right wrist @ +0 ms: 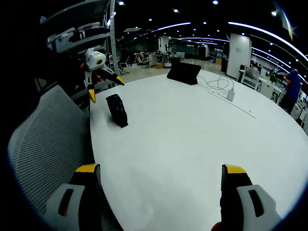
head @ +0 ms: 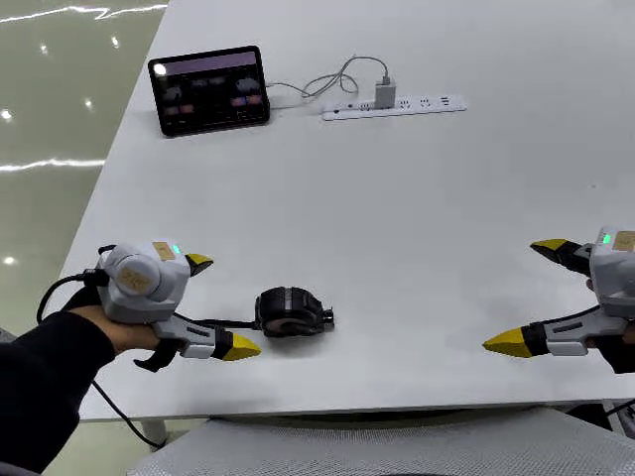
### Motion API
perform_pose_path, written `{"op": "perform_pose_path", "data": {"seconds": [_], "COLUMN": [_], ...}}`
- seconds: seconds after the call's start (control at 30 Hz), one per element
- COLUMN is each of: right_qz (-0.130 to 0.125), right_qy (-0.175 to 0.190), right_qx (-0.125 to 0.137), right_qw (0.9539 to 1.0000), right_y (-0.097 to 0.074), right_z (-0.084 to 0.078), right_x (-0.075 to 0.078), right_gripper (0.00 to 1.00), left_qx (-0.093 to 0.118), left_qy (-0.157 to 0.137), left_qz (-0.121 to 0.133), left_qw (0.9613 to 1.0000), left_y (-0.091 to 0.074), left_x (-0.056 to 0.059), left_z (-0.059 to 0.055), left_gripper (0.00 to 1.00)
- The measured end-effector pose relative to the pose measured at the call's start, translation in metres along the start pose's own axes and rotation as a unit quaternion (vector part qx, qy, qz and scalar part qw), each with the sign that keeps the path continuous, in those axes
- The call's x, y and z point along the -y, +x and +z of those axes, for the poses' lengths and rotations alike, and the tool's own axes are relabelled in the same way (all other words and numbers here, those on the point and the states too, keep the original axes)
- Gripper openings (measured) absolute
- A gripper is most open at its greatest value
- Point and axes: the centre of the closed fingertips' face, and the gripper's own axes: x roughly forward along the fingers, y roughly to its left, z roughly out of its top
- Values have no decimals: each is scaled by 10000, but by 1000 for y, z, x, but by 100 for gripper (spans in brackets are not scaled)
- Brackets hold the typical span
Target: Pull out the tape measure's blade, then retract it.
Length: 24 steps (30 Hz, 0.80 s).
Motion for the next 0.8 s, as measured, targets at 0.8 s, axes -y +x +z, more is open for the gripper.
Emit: {"op": "perform_pose_path", "data": {"seconds": [0.8], "right_qz": [1164], "right_qy": [-749], "right_qx": [94], "right_qw": [9903], "right_y": [79], "right_z": [44], "right_x": [-64], "right_gripper": [97], "left_qx": [-750], "left_qy": [1222], "left_qz": [-1107], "left_qw": [9835], "left_y": [56], "left_x": [36], "left_z": [19], "left_gripper": [53]}}
